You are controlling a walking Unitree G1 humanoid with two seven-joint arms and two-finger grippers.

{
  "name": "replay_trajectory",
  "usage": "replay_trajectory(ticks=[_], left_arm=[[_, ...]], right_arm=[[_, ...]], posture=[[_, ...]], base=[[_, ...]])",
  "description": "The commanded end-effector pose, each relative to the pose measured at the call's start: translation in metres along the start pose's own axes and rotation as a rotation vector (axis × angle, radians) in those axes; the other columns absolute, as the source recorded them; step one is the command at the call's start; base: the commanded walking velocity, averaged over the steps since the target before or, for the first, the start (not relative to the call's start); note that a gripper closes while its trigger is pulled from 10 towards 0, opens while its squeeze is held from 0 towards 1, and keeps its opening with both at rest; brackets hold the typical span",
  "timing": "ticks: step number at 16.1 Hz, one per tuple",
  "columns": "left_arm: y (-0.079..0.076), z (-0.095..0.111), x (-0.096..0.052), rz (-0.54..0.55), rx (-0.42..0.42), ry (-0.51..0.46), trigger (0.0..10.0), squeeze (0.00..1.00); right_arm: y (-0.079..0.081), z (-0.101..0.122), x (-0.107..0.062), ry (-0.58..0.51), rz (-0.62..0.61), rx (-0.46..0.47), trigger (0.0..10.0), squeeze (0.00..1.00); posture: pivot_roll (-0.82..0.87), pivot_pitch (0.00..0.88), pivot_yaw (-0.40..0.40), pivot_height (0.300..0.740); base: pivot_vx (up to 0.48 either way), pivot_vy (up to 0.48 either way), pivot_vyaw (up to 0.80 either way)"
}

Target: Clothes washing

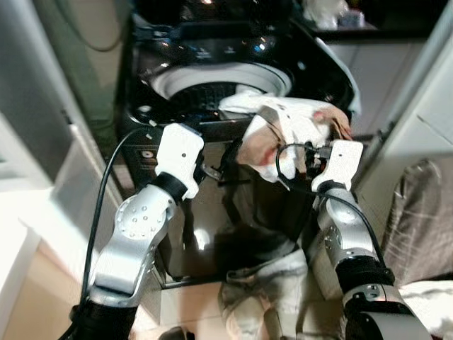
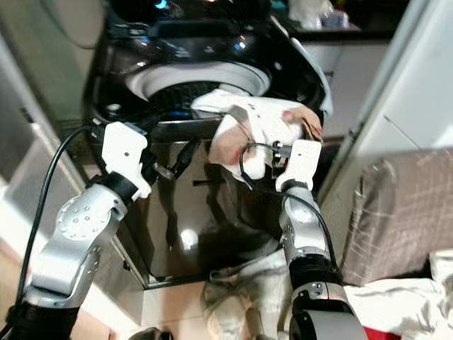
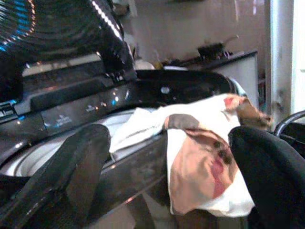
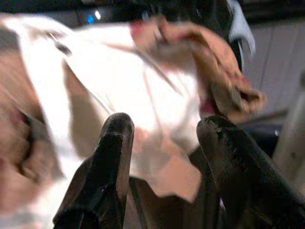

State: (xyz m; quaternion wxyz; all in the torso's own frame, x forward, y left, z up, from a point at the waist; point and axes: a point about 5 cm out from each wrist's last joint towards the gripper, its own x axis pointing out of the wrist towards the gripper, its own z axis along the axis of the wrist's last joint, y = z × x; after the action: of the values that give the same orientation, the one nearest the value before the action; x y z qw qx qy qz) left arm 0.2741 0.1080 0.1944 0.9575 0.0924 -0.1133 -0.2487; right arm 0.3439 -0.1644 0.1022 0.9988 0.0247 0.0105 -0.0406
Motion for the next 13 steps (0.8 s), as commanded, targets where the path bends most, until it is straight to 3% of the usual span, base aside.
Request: replay_trajectory(ticks=[1,8,13], left_arm=[[0.005,0.000,-0.006,0.013,0.009,0.016,10.0,0.00],[0.005,0.003,-0.022,0.061,0.009,0.041,10.0,0.00],[0.006,0.005,-0.023,0.078,0.009,0.042,10.0,0.00]], right_arm=[[-0.001,-0.004,0.001,0.038,-0.009,0.012,10.0,0.00],[0.023,-0.013,0.018,0.176,0.035,0.064,10.0,0.00],[0.032,-0.010,0.025,0.208,0.069,0.035,10.0,0.00]], posture=[[0.00,0.084,0.052,0.740],[0.08,0.123,0.019,0.740],[0.10,0.130,0.011,0.740]], base=[[0.000,0.000,0.00],[0.000,0.000,0.00],[0.000,0.000,0.00]])
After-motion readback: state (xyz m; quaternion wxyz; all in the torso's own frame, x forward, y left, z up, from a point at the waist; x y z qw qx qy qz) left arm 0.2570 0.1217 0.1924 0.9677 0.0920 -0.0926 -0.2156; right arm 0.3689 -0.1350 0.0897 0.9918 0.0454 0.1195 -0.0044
